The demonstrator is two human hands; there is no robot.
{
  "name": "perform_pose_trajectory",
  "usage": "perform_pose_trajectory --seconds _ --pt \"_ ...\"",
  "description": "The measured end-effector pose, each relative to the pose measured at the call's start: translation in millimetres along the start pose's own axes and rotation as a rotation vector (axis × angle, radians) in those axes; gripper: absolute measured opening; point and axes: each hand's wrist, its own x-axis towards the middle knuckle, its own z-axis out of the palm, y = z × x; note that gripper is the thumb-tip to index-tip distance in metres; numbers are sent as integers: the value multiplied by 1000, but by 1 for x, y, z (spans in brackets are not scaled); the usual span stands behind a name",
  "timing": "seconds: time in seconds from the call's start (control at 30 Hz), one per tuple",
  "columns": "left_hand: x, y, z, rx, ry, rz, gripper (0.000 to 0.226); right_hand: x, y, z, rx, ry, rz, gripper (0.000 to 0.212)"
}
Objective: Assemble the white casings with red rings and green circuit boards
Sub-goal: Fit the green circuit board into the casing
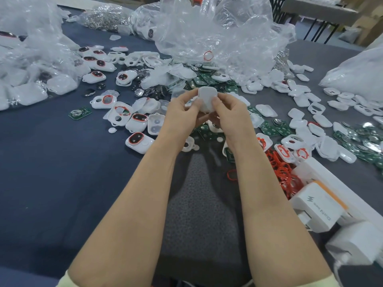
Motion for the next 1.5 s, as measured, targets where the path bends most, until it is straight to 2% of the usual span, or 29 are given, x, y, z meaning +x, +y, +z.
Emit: perform_pose_trajectory --seconds 0.17,0.3,0.4,0.5,0.6,0.7,0.77,0.87,0.93,1.03,1.3,1.5 --pt "1 -1 1 264 6 93 25 -1 0 -3 -22 -66 -10 20" --pt "-1 -6 5 298 10 140 23 -1 -2 -5 54 -66 5 13" --pt "-3 -6 8 163 36 132 18 -3 -2 -2 119 -57 -68 16" --pt "-2 -2 4 -27 89 24 21 -5 -2 1 131 -55 -133 21" --pt "-2 0 0 -43 128 -92 31 -6 -3 -2 100 -72 -155 18" --pt "-1 1 0 -83 101 -100 35 -9 -5 -2 -30 -147 -238 16" --pt "-1 2 -1 -172 99 -81 29 -11 -7 -3 -51 -187 -233 21" --pt "1 2 -3 -253 73 -43 5 -11 -8 -4 -42 -185 -176 36" --pt "1 1 -3 -251 53 -24 8 -8 -8 -4 8 -156 -117 39" --pt "2 0 -2 -176 36 3 14 -7 -7 -2 91 -137 -96 35" --pt "3 -2 -4 256 119 161 16 -5 0 -2 -38 -105 -143 36" --pt "1 -2 -1 345 90 262 23 -4 1 -4 -217 1 -159 22"
